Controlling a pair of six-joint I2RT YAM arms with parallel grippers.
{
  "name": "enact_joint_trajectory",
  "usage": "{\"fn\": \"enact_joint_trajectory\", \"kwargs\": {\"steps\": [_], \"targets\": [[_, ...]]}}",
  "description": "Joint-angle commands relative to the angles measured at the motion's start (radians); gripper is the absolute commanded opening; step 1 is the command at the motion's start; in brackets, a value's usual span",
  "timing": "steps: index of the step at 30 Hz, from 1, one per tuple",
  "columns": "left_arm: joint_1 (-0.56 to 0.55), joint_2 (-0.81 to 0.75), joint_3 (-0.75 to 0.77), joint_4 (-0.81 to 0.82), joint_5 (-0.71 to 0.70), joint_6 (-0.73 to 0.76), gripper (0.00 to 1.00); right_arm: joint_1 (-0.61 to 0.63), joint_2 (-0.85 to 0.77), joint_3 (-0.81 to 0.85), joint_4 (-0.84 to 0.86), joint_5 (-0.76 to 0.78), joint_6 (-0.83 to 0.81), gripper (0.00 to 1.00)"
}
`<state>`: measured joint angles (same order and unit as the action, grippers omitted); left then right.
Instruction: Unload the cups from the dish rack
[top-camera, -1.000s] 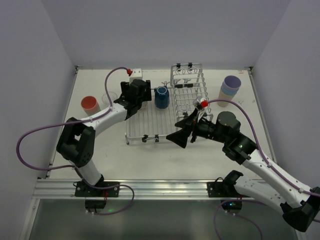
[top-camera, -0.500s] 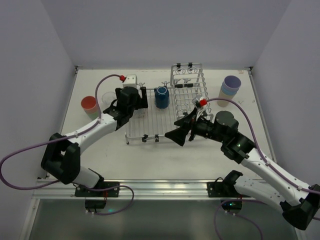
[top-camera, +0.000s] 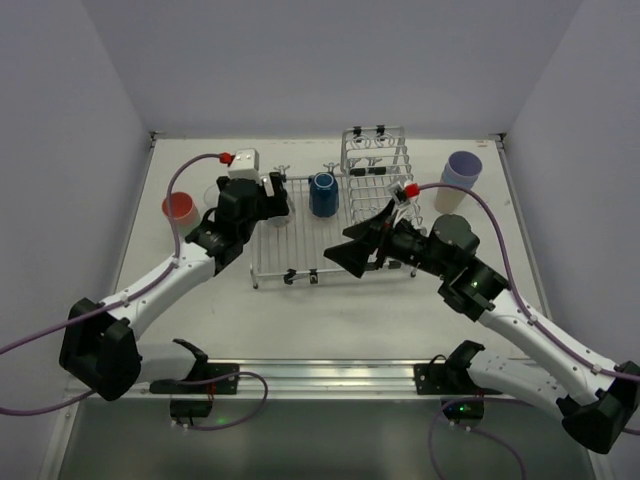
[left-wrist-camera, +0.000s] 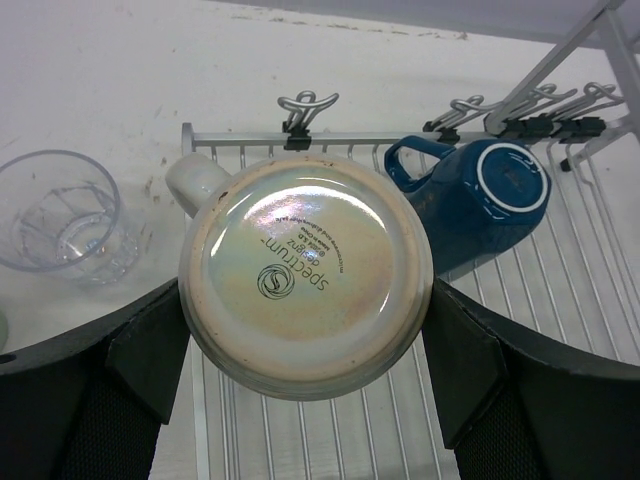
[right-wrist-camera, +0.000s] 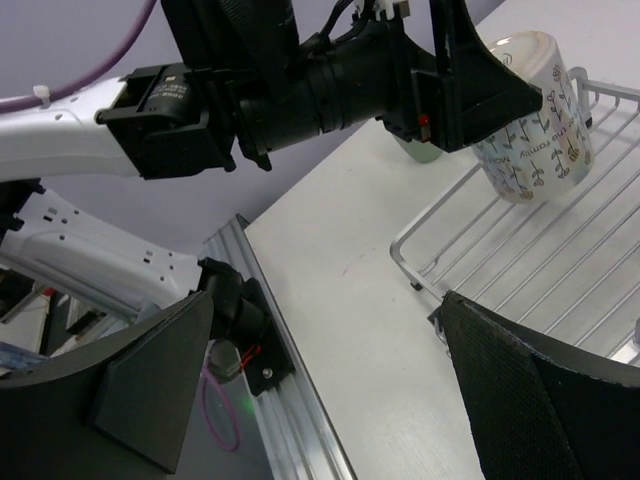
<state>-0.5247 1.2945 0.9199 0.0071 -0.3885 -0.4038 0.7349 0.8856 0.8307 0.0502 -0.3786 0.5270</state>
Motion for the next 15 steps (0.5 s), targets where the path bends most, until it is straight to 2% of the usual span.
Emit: {"fn": "enact_joint_trajectory", "kwargs": {"steps": [1,9,15], "targets": [[0.003,-0.109,0.048,0.199,0.040,-0.049,0.01,0.006,0.022,0.054,0.100,0.033,0.051,0.99],[0.003,-0.228,0.180,0.172,0.224,-0.151,0.00,0.014,0.084,0.087,0.233,0.070,0.143,0.99],[0.003,-0.293,0.211,0.191,0.324,-0.242,0.00,0.014,0.125,0.131,0.243,0.125,0.137,0.99]]}}
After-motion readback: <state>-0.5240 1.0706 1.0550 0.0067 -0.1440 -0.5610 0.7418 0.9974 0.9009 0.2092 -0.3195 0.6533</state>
